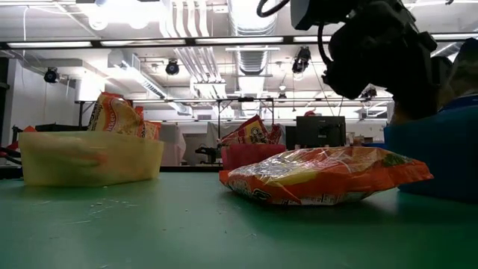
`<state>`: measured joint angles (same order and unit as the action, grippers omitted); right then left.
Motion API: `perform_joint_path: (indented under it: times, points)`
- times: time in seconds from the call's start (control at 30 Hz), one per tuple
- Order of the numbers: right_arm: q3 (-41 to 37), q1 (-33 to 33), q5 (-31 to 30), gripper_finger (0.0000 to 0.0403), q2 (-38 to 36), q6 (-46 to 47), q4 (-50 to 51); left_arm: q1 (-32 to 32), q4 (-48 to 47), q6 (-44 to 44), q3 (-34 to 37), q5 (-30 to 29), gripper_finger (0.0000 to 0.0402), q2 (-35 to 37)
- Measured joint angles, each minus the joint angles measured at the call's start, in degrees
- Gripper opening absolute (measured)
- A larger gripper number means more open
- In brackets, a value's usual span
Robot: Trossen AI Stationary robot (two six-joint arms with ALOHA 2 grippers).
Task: Sort Maruchan noodles
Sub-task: Put the blue noodle pack into the blue bin
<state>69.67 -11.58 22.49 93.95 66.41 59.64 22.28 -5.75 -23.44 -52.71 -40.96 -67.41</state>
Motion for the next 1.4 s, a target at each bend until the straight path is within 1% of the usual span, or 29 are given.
perform_joint_path:
  times: [0.13,0.23,0.47,0.63,0.77,0.87,0.93,1.17,1.23,1.4]
  points:
    - [-0.02,0.16,-0.15,0.0050,0.10,-2.01,-0.41,0.00,-0.52,0.51,0.00,0.01,0.0000,-0.01]
    - [-0.02,0.12,-0.58,0.0063,-0.53,-2.33,-0.70,0.00,-0.75,0.61,0.00,0.01,0.0000,-0.01]
    - [0.70,0.17,-0.35,0.0132,-1.97,-1.79,-0.50,0.00,-0.75,0.63,0.00,0.00,0.0000,-0.01]
    - [4.72,0.27,0.94,0.0172,-3.48,-1.00,2.42,0.00,-0.77,0.63,0.00,0.01,0.0000,-0.01]
    - [9.51,0.04,0.50,0.0177,-3.88,-0.36,8.56,0.00,-1.21,1.00,0.00,0.01,0.0000,-0.01]
    - [11.95,-0.51,-0.57,0.0164,-3.88,0.33,12.66,0.00,-1.85,1.07,0.02,0.01,0.0000,-0.01]
    - [12.68,-1.28,-1.05,0.0144,-3.90,0.95,13.83,0.00,-2.13,1.39,0.02,0.01,0.0000,-0.01]
    - [12.18,-5.70,-1.06,0.0041,-3.93,5.45,13.35,0.01,-3.06,1.68,0.02,0.01,0.0000,-0.03]
    - [11.94,-6.92,-1.51,0.0018,-3.85,7.04,13.13,0.00,-3.09,1.70,0.02,0.01,0.0000,-0.03]
    - [11.15,-9.28,-3.41,0.0011,-3.84,10.65,10.70,0.02,-3.13,1.97,0.02,0.01,0.0000,-0.03]
